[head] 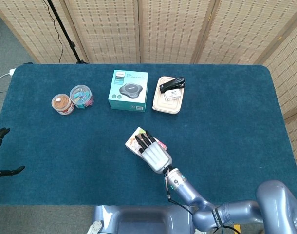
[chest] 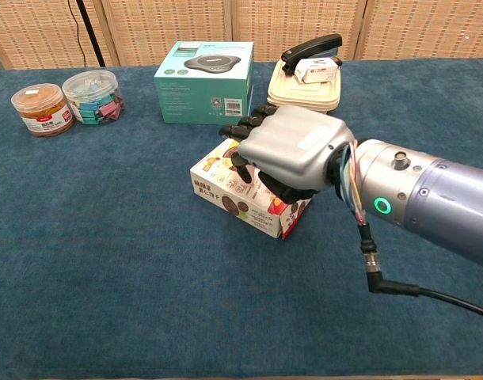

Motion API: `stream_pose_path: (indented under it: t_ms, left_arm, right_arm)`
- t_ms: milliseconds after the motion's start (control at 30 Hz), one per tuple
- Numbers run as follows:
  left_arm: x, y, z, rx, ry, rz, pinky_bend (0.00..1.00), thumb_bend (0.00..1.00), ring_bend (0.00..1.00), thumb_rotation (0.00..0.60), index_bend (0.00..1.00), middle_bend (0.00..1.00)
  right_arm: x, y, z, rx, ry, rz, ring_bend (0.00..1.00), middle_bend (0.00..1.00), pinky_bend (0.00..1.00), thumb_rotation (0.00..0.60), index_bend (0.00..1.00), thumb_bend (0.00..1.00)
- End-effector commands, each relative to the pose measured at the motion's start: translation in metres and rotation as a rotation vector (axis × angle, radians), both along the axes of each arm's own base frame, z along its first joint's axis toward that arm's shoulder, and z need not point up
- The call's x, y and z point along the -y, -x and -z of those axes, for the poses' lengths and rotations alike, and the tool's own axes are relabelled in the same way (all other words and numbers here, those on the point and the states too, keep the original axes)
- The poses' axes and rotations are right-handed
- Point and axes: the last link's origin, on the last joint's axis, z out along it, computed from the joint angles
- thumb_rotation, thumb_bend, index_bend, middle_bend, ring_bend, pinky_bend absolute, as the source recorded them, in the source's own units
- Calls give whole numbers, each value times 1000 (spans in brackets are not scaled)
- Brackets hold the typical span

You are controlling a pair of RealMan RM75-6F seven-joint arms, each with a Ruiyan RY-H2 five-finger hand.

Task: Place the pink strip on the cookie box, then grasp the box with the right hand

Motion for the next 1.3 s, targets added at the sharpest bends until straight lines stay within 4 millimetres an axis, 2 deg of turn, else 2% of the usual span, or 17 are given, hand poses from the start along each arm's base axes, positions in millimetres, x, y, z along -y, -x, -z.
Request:
stream_pose_path:
  t_ms: [33,633,1067,1300]
  left_arm:
    - [0,0,0,1,0,0,0,51,0,600,0,0]
    - [0,1,-1,5,4,2,0,52,0,600,0,0]
    - [0,-1,2,-1,10,5,0,50,0,600,0,0]
    - [1,-2,2,-4,10,5,0,51,0,600,0,0]
  right_arm:
    - [0,1,2,-2,-3,4,0,0,0,600,358,814]
    - [1,-9,12,1,-10,-2,0,0,0,600,355,814]
    - [1,-6,-1,14,5,-8,0,0,0,600,356,814]
    - [1,-9,3,13,-5,-6,0,0,0,600,344,814]
